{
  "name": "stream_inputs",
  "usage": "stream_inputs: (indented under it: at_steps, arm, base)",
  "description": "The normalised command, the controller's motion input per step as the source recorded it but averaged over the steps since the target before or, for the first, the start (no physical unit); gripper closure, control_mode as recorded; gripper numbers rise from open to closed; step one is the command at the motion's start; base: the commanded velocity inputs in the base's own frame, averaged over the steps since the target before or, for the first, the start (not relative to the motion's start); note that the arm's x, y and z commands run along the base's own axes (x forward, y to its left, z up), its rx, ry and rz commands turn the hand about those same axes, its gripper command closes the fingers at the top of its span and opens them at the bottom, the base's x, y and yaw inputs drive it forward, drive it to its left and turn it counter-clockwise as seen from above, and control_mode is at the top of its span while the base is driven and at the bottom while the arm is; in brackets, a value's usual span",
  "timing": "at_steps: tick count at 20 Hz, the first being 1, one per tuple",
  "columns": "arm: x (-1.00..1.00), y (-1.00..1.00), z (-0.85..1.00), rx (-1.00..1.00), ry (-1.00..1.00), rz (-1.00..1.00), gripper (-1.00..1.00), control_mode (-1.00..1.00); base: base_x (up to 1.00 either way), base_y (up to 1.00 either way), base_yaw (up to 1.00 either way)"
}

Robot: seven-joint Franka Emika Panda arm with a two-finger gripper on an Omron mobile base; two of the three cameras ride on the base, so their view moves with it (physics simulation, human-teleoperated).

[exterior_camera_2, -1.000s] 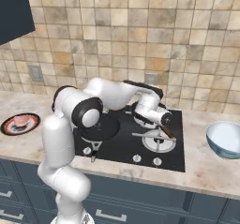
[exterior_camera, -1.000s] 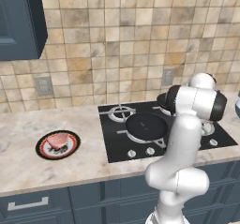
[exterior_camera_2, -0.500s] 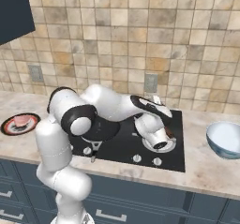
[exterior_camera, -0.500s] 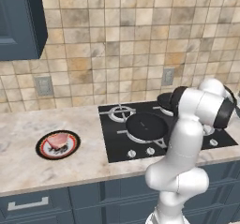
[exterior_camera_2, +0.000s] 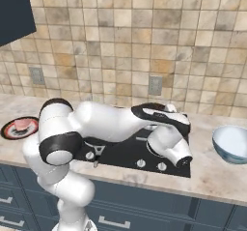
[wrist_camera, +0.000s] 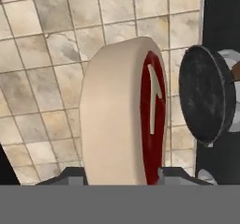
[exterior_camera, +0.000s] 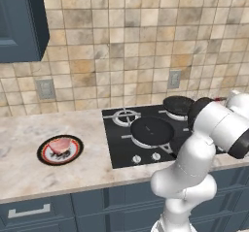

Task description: Place one of the steaks on the plate and the other in the bowl. Then place the bowl in the fridge.

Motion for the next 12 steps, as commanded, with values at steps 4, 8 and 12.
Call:
stream_inputs:
  at_steps: [4, 8, 12]
  arm:
    - [-0.43, 0.00, 0.00, -0.49, 0.30, -0.18, 1.00, -1.00]
    - [-0.05, 0.00, 0.00, -0.40, 0.31, -0.27, 1.00, -1.00]
    - [0.01, 0.00, 0.00, -0.37, 0.40, -0.31, 1.00, -1.00]
  base:
    - [0.00, 0.00, 0.00]
    - [0.00, 0.00, 0.00]
    - [0.00, 0.00, 0.00]
